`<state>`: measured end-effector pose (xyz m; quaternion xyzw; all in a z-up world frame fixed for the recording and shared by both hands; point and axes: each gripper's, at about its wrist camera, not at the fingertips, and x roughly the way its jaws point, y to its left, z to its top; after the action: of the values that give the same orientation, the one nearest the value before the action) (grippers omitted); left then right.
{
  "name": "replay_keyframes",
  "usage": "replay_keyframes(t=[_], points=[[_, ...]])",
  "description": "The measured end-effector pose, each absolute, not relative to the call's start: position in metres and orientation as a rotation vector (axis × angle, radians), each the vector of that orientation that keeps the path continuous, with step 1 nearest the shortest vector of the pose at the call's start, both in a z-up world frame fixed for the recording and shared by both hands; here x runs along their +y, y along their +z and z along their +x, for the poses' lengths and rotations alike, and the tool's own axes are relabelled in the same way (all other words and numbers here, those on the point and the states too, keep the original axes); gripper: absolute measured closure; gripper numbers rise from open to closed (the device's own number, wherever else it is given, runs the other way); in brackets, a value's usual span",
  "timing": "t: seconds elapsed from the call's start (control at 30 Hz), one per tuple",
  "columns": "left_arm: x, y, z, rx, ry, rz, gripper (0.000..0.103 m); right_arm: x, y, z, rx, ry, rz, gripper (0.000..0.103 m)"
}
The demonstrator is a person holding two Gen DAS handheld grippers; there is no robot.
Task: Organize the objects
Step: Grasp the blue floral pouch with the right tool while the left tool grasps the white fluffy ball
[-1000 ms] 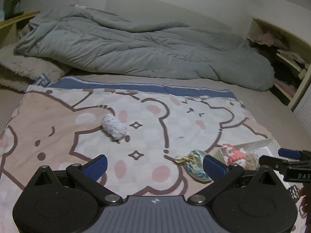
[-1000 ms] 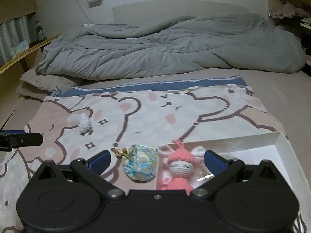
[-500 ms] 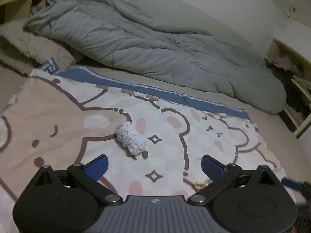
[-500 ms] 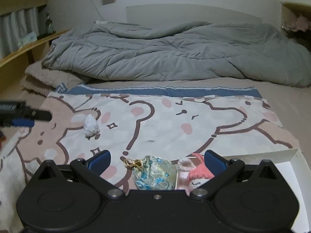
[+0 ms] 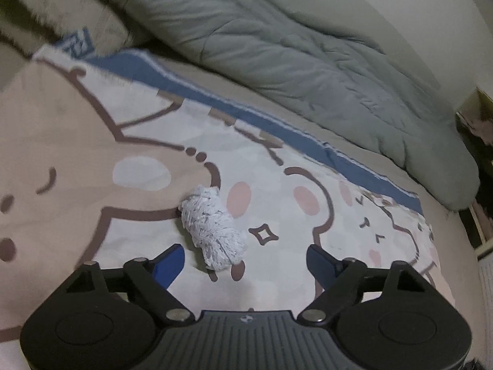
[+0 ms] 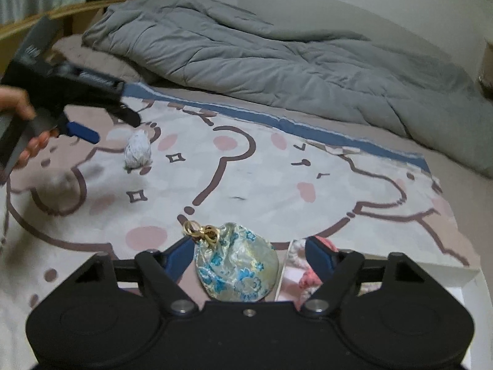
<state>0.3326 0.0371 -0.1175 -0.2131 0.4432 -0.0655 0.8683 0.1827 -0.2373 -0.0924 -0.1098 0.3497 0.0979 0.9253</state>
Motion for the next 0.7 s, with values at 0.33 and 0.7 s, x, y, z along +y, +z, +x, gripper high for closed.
replay_keyframes(t=[0.33, 0.7], points=[[0.037, -0.162, 0.351, 0.951, -0.091, -0.563, 0.023, -0.208, -0.129, 0.180, 0.757, 0.330, -0.484, 0.039], [0.041, -0.171, 0.360, 0.917, -0.019, -0.641, 0.036, -0.179, -0.168, 0.173, 0.732, 0.369, -0.814, 0.054]])
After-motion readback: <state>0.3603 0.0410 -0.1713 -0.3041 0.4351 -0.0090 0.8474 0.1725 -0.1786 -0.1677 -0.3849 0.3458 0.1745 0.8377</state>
